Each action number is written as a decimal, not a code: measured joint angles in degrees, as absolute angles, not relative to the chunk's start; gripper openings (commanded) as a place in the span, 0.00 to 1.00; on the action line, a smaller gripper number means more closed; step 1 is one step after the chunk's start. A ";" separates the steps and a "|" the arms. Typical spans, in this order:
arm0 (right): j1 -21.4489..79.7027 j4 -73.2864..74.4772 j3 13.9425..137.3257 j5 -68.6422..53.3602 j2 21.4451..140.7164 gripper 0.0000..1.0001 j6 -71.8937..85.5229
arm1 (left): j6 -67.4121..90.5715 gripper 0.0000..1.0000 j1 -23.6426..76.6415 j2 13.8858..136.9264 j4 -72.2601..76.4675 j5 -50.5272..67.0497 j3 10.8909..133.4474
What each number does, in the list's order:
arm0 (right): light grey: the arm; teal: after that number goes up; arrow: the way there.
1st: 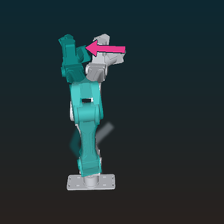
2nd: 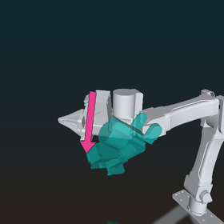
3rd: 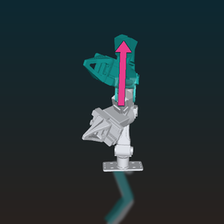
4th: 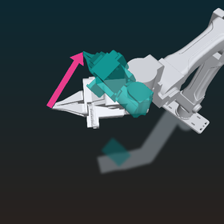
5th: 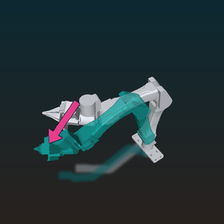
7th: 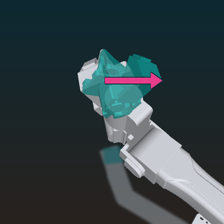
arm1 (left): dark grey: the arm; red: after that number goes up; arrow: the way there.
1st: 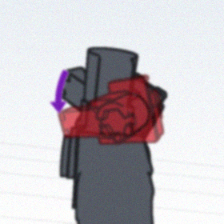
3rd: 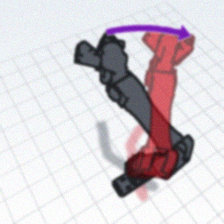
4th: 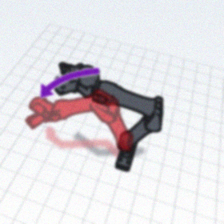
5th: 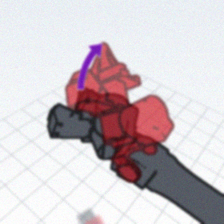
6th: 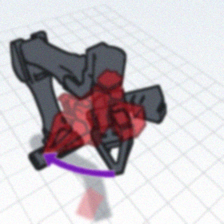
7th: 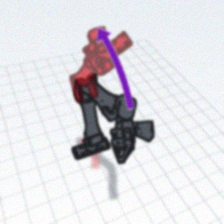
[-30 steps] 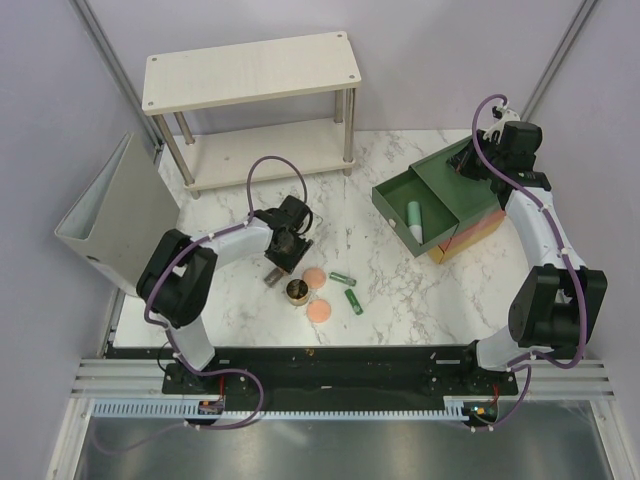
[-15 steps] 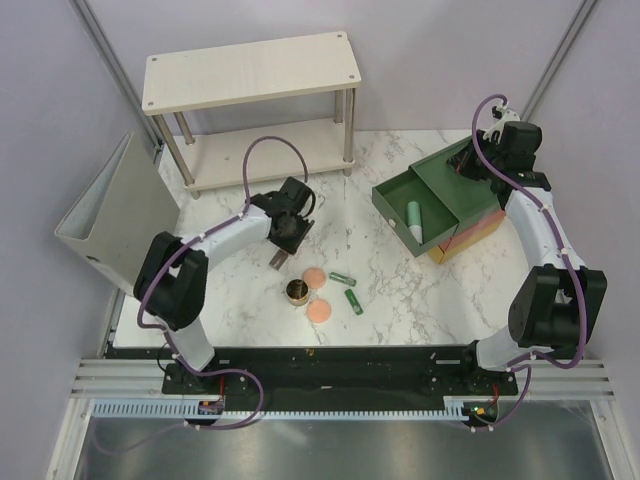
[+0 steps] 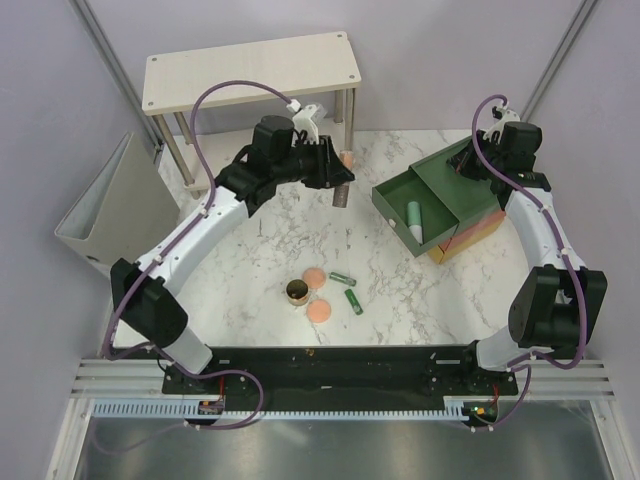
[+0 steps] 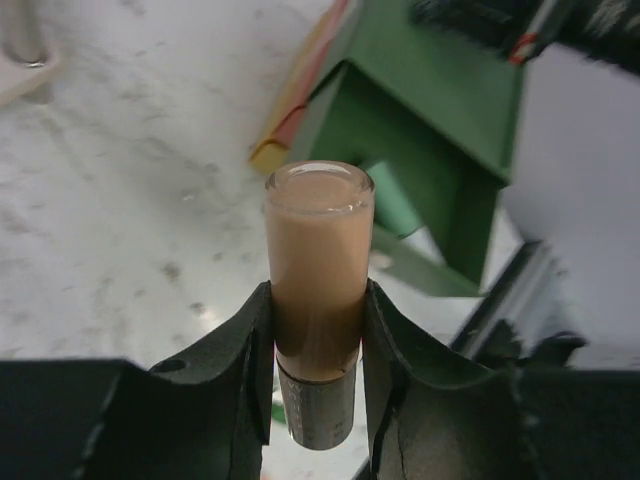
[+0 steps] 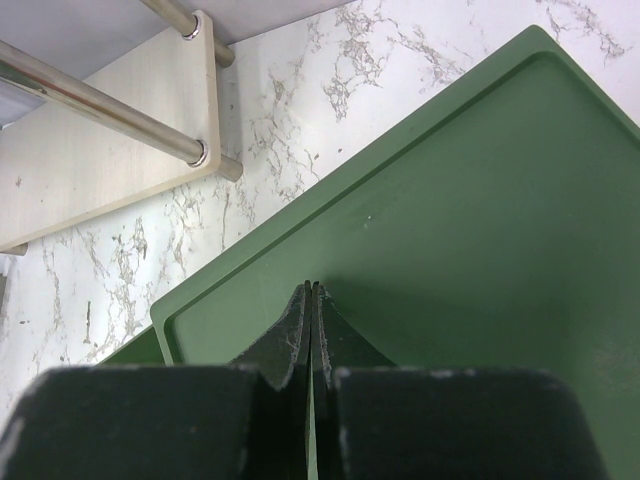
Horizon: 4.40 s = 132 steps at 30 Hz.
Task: Organize the makeup
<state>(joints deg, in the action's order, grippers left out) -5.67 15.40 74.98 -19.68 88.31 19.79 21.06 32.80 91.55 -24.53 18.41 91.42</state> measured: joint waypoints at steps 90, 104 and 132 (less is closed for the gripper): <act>-5.56 13.87 73.52 -19.66 87.48 0.00 19.79 | 27.14 0.02 45.08 102.65 -20.01 15.62 85.41; -5.56 13.80 73.38 -19.49 87.35 0.00 19.77 | 28.62 0.02 45.17 113.01 -18.61 20.40 95.13; -5.56 13.85 73.41 -19.46 87.42 0.00 19.77 | 42.04 0.43 46.61 127.59 -5.28 27.29 107.02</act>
